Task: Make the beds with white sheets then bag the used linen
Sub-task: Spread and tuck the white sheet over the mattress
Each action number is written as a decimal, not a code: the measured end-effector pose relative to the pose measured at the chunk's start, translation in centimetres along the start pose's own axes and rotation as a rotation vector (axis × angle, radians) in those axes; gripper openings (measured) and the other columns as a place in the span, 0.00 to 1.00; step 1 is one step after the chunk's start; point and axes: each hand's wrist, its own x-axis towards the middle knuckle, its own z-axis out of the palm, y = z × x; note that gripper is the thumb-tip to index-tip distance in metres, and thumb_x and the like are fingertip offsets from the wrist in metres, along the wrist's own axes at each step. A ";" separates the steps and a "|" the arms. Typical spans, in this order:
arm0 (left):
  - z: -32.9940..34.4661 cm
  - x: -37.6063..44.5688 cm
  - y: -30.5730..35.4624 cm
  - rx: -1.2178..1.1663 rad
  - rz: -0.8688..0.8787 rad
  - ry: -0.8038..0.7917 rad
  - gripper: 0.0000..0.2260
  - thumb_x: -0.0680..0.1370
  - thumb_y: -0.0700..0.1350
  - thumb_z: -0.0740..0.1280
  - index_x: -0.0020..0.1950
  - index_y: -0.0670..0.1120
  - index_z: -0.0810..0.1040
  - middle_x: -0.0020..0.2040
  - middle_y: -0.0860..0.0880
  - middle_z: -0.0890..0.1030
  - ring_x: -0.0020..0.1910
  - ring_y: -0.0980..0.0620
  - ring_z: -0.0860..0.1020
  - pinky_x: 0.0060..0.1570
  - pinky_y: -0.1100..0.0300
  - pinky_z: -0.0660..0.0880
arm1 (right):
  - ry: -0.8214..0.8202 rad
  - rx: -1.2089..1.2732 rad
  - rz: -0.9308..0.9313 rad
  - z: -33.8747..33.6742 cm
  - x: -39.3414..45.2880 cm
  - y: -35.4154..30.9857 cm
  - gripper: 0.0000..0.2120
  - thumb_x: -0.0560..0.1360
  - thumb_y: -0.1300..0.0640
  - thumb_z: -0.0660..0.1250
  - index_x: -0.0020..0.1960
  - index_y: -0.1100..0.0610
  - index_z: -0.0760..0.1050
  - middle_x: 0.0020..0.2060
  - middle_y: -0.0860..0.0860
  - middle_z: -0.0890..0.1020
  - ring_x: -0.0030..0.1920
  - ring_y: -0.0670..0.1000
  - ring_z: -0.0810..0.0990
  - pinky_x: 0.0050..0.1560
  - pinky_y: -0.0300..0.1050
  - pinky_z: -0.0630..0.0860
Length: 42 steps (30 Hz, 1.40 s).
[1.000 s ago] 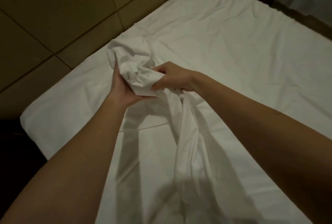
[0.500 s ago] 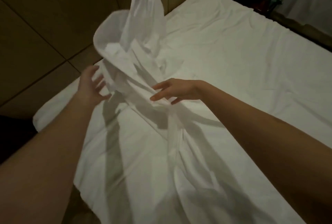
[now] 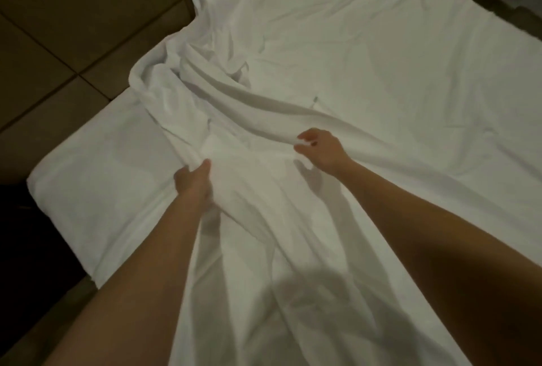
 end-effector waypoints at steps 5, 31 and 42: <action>-5.7 1.4 -3.3 0.065 -0.083 0.165 0.19 0.75 0.41 0.72 0.65 0.37 0.75 0.61 0.40 0.79 0.57 0.40 0.78 0.54 0.49 0.76 | 0.204 -0.138 0.094 -3.4 2.8 1.7 0.29 0.73 0.48 0.71 0.69 0.55 0.66 0.68 0.55 0.67 0.69 0.55 0.66 0.65 0.51 0.65; -5.4 -1.4 -5.1 -0.070 -0.099 -0.090 0.18 0.71 0.37 0.75 0.59 0.39 0.78 0.51 0.44 0.82 0.44 0.50 0.81 0.36 0.62 0.80 | 0.295 -0.156 0.213 -8.8 8.1 6.3 0.12 0.72 0.52 0.71 0.52 0.57 0.81 0.49 0.59 0.82 0.55 0.60 0.80 0.60 0.53 0.74; -4.1 -4.5 -9.7 -0.264 -0.241 -0.241 0.17 0.70 0.34 0.73 0.58 0.41 0.80 0.54 0.44 0.84 0.51 0.47 0.83 0.44 0.56 0.82 | 0.392 -0.386 -0.140 -1.6 3.2 8.4 0.30 0.79 0.55 0.59 0.78 0.59 0.52 0.77 0.57 0.54 0.77 0.55 0.52 0.74 0.61 0.46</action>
